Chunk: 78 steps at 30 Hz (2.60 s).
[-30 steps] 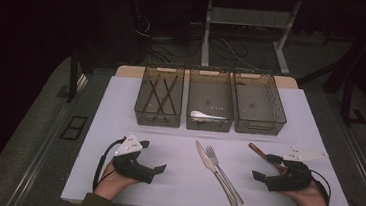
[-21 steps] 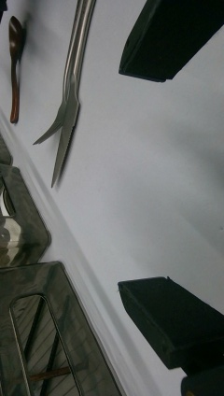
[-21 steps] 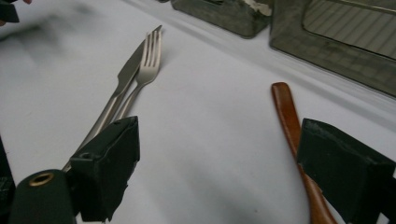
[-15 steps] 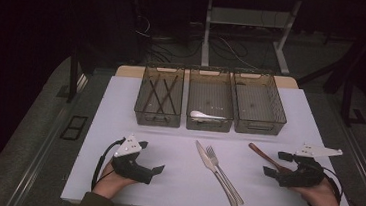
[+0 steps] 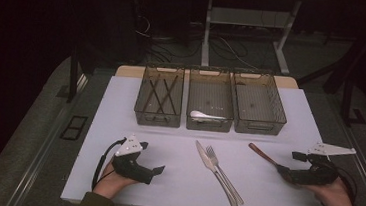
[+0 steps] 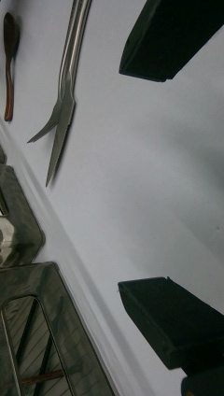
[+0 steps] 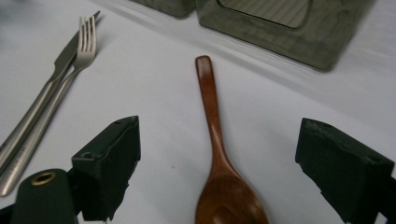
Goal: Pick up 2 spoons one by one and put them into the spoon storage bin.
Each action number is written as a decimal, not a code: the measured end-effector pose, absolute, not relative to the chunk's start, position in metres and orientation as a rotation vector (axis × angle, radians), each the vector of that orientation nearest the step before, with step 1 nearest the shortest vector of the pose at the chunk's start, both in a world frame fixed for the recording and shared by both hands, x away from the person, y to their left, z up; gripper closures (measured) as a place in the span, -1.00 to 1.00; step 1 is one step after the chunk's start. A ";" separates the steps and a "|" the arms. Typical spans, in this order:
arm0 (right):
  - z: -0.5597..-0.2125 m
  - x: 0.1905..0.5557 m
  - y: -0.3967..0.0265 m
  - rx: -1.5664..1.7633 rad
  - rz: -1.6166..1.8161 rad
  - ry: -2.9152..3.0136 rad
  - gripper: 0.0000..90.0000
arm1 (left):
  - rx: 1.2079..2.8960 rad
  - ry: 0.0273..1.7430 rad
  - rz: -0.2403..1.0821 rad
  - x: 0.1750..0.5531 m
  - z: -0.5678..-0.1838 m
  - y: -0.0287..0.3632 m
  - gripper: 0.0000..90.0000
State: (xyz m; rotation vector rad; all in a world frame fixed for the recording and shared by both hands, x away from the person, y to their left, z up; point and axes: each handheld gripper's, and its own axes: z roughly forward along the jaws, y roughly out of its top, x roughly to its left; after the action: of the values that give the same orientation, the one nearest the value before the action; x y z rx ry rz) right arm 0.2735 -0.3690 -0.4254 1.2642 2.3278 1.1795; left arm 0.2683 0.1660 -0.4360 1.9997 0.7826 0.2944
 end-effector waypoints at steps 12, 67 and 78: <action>-0.437 0.272 -0.390 1.336 1.106 2.407 -0.36 | 2.017 0.775 0.274 0.269 -0.437 0.165 -1.00; -0.443 0.270 -0.376 1.266 1.041 2.625 0.79 | 2.054 0.731 0.245 0.268 -0.442 0.160 -1.00; -0.436 0.270 -0.378 1.248 1.140 2.543 0.79 | 2.055 0.730 0.241 0.268 -0.442 0.160 -1.00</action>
State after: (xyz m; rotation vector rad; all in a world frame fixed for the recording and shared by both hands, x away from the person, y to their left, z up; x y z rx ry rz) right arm 0.2696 -0.3783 -0.4356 1.2478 2.5429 1.1404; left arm 0.2680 0.1595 -0.4416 2.0555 0.7299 0.2412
